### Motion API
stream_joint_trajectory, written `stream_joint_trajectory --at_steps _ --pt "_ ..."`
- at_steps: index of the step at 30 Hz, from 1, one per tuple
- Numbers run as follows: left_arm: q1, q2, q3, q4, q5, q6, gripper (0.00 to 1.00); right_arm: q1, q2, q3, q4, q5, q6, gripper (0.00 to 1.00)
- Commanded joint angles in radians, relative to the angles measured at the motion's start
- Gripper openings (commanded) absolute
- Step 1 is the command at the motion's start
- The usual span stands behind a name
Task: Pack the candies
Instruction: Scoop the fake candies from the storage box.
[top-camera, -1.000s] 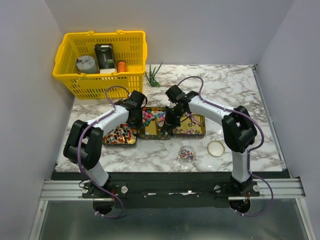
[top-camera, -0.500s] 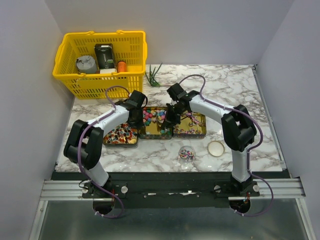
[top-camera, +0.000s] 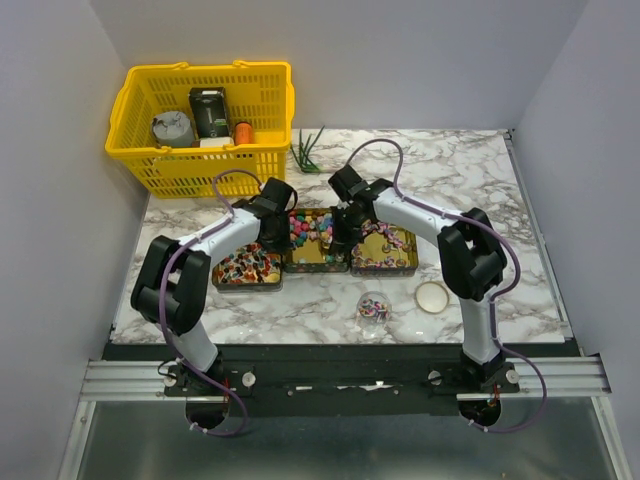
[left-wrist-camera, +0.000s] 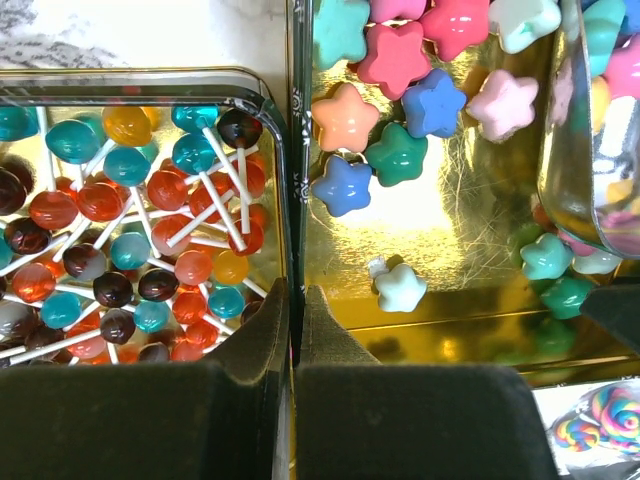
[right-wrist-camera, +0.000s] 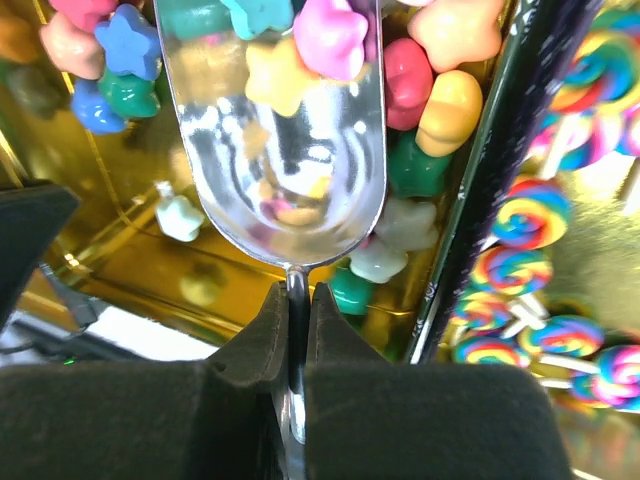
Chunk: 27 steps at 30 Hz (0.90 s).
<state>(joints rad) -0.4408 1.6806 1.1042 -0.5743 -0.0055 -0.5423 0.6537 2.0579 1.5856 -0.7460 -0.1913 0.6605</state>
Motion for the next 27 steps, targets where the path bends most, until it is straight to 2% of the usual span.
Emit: stream_joint_trajectory --at_steps 1,14,27 --pt "-0.007 0.039 -0.006 -0.047 0.047 0.004 0.00 -0.037 0.091 -0.015 -0.118 0.365 -0.082 0.01" --pt "-0.007 0.054 0.016 -0.052 0.052 -0.005 0.00 0.043 0.064 -0.013 -0.012 0.457 -0.331 0.01" --pt "-0.007 0.070 0.059 -0.053 0.042 -0.011 0.00 0.063 -0.054 -0.137 0.109 0.349 -0.463 0.01"
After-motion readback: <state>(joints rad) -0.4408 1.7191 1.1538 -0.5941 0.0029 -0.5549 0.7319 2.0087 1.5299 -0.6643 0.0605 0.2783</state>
